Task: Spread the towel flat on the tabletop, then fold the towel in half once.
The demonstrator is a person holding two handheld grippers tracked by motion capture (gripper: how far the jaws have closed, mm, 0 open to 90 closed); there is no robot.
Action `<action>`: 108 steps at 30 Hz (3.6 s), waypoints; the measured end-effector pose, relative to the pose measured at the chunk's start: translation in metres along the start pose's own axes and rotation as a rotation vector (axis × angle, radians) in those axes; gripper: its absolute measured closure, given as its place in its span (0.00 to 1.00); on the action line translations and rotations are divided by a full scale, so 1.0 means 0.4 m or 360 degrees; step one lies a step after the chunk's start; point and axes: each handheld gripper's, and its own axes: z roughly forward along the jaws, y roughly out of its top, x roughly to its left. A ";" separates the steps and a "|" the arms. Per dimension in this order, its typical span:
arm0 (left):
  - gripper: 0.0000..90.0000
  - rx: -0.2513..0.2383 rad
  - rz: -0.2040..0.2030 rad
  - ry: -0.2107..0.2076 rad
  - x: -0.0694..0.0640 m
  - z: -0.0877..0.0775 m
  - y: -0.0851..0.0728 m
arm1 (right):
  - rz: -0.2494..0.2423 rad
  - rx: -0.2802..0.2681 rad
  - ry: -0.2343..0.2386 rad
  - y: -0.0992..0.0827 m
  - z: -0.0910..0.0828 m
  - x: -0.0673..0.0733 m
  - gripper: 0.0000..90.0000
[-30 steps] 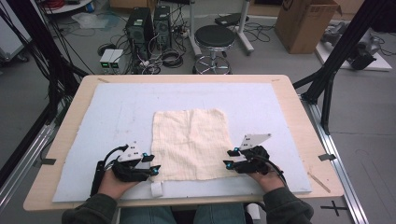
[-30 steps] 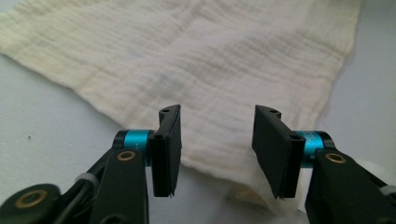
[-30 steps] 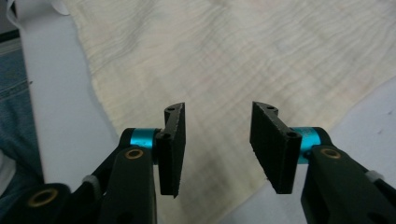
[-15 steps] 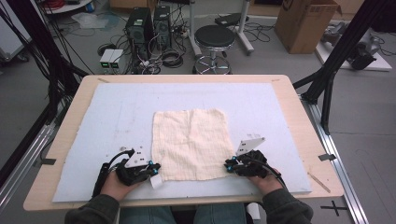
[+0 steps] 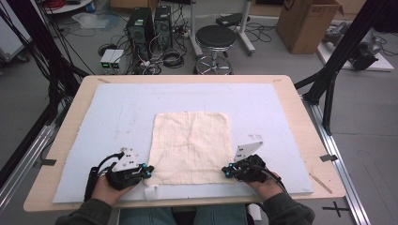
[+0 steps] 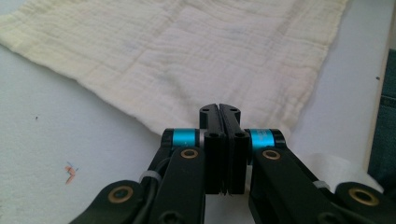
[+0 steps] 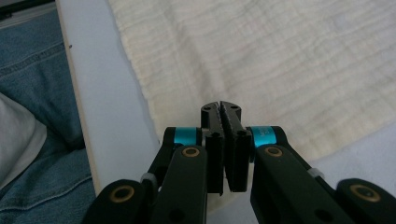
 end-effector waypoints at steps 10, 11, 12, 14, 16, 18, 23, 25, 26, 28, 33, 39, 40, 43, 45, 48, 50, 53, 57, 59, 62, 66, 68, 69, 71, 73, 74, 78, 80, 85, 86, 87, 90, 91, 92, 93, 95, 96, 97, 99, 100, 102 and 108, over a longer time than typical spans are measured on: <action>0.80 -0.0036 -0.0056 -0.0025 0.001 -0.015 -0.008 | 0.0047 -0.0083 0.0040 -0.013 -0.017 -0.007 0.82; 0.79 -0.0050 -0.0061 -0.0021 0.002 -0.016 -0.008 | 0.0050 -0.0100 0.0027 -0.012 -0.018 -0.008 0.79; 0.77 -0.0063 -0.0072 -0.0015 0.003 -0.017 -0.008 | 0.0061 -0.0110 0.0016 -0.012 -0.021 -0.011 0.79; 0.75 -0.0070 -0.0080 -0.0001 0.006 -0.017 -0.008 | 0.0085 -0.0131 0.0008 -0.012 -0.026 -0.015 0.76; 0.70 -0.0078 -0.0090 0.0018 0.009 -0.015 -0.006 | 0.0091 -0.0167 -0.0008 -0.011 -0.029 -0.023 0.75; 0.69 -0.0094 -0.0107 0.0032 0.011 -0.013 -0.004 | 0.0105 -0.0187 -0.0028 -0.009 -0.032 -0.029 0.72; 0.64 -0.0104 -0.0104 0.0050 0.011 -0.008 -0.001 | 0.0128 -0.0235 -0.0047 -0.005 -0.034 -0.038 0.65; 0.62 -0.0114 -0.0123 0.0047 0.012 -0.005 0.002 | 0.0135 -0.0245 -0.0058 -0.004 -0.034 -0.039 0.63; 0.62 -0.0121 -0.0127 0.0038 0.012 -0.005 0.003 | 0.0129 -0.0255 -0.0061 -0.003 -0.033 -0.041 0.61; 0.60 -0.0127 -0.0125 0.0036 0.013 -0.006 0.006 | 0.0146 -0.0261 -0.0053 -0.001 -0.032 -0.044 0.59; 0.58 -0.0159 -0.0164 0.0038 0.023 -0.012 0.005 | 0.0164 -0.0307 -0.0063 0.001 -0.034 -0.046 0.53; 0.52 -0.0166 -0.0194 0.0070 0.028 -0.015 0.003 | 0.0189 -0.0321 -0.0071 0.003 -0.032 -0.044 0.45; 0.52 -0.0170 -0.0198 0.0076 0.029 -0.016 0.003 | 0.0198 -0.0313 -0.0070 0.004 -0.033 -0.041 0.44; 0.50 -0.0183 -0.0203 0.0081 0.029 -0.019 0.004 | 0.0182 -0.0336 -0.0089 0.006 -0.035 -0.040 0.42; 0.49 -0.0194 -0.0215 0.0084 0.029 -0.020 0.006 | 0.0175 -0.0341 -0.0102 0.007 -0.037 -0.039 0.40; 0.48 -0.0210 -0.0237 0.0080 0.031 -0.021 0.006 | 0.0178 -0.0349 -0.0117 0.008 -0.037 -0.039 0.38; 0.47 -0.0222 -0.0238 0.0088 0.032 -0.023 0.007 | 0.0175 -0.0353 -0.0128 0.008 -0.037 -0.041 0.37; 0.47 -0.0230 -0.0237 0.0095 0.033 -0.024 0.006 | 0.0181 -0.0363 -0.0135 0.008 -0.039 -0.042 0.36; 0.47 -0.0221 -0.0243 0.0099 0.035 -0.024 0.006 | 0.0177 -0.0371 -0.0151 0.009 -0.042 -0.040 0.34; 0.47 -0.0228 -0.0248 0.0105 0.036 -0.025 0.005 | 0.0176 -0.0375 -0.0157 0.008 -0.044 -0.040 0.34; 0.47 -0.0232 -0.0257 0.0113 0.039 -0.027 0.003 | 0.0186 -0.0392 -0.0161 0.006 -0.048 -0.042 0.34; 0.47 -0.0234 -0.0255 0.0110 0.040 -0.027 0.002 | 0.0180 -0.0395 -0.0171 0.005 -0.049 -0.042 0.34; 0.47 -0.0233 -0.0249 0.0106 0.041 -0.026 0.002 | 0.0185 -0.0388 -0.0162 0.005 -0.049 -0.042 0.34; 0.47 -0.0233 -0.0248 0.0108 0.041 -0.026 0.002 | 0.0185 -0.0388 -0.0163 0.005 -0.048 -0.043 0.34; 0.47 -0.0235 -0.0250 0.0107 0.042 -0.026 0.003 | 0.0183 -0.0384 -0.0166 0.006 -0.047 -0.043 0.34; 0.46 -0.0240 -0.0245 0.0107 0.041 -0.029 0.003 | 0.0183 -0.0378 -0.0162 0.006 -0.047 -0.041 0.34; 0.46 -0.0244 -0.0242 0.0106 0.040 -0.030 0.004 | 0.0183 -0.0375 -0.0166 0.006 -0.048 -0.041 0.34; 0.46 -0.0240 -0.0230 0.0100 0.038 -0.028 0.005 | 0.0185 -0.0389 -0.0173 0.006 -0.049 -0.043 0.34; 0.46 -0.0246 -0.0232 0.0100 0.038 -0.028 0.005 | 0.0184 -0.0388 -0.0180 0.006 -0.049 -0.042 0.34; 0.46 -0.0249 -0.0234 0.0103 0.040 -0.029 0.006 | 0.0183 -0.0390 -0.0186 0.006 -0.050 -0.041 0.34; 0.46 -0.0248 -0.0234 0.0101 0.040 -0.028 0.006 | 0.0193 -0.0386 -0.0177 0.006 -0.050 -0.042 0.34; 0.46 -0.0244 -0.0231 0.0097 0.040 -0.028 0.006 | 0.0195 -0.0387 -0.0178 0.006 -0.048 -0.044 0.34; 0.45 -0.0247 -0.0230 0.0104 0.039 -0.029 0.006 | 0.0183 -0.0378 -0.0180 0.006 -0.049 -0.042 0.34; 0.45 -0.0251 -0.0227 0.0103 0.039 -0.029 0.007 | 0.0182 -0.0385 -0.0182 0.007 -0.049 -0.041 0.34; 0.45 -0.0248 -0.0223 0.0104 0.039 -0.030 0.007 | 0.0172 -0.0389 -0.0183 0.008 -0.050 -0.040 0.34; 0.45 -0.0250 -0.0226 0.0101 0.038 -0.029 0.008 | 0.0171 -0.0390 -0.0187 0.008 -0.051 -0.039 0.34; 0.45 -0.0244 -0.0216 0.0103 0.037 -0.029 0.010 | 0.0171 -0.0391 -0.0186 0.008 -0.051 -0.039 0.34; 0.45 -0.0244 -0.0217 0.0102 0.037 -0.028 0.010 | 0.0171 -0.0387 -0.0187 0.008 -0.051 -0.038 0.34; 0.45 -0.0247 -0.0217 0.0104 0.037 -0.027 0.011 | 0.0170 -0.0389 -0.0185 0.008 -0.052 -0.037 0.34; 0.44 -0.0235 -0.0216 0.0107 0.036 -0.026 0.011 | 0.0170 -0.0389 -0.0184 0.008 -0.052 -0.037 0.34; 0.44 -0.0231 -0.0212 0.0108 0.036 -0.025 0.012 | 0.0171 -0.0391 -0.0182 0.009 -0.052 -0.037 0.34; 0.44 -0.0233 -0.0215 0.0109 0.034 -0.023 0.013 | 0.0160 -0.0390 -0.0175 0.010 -0.052 -0.037 0.34; 0.42 -0.0226 -0.0224 0.0115 0.037 -0.016 0.021 | 0.0145 -0.0376 -0.0150 0.020 -0.048 -0.044 0.32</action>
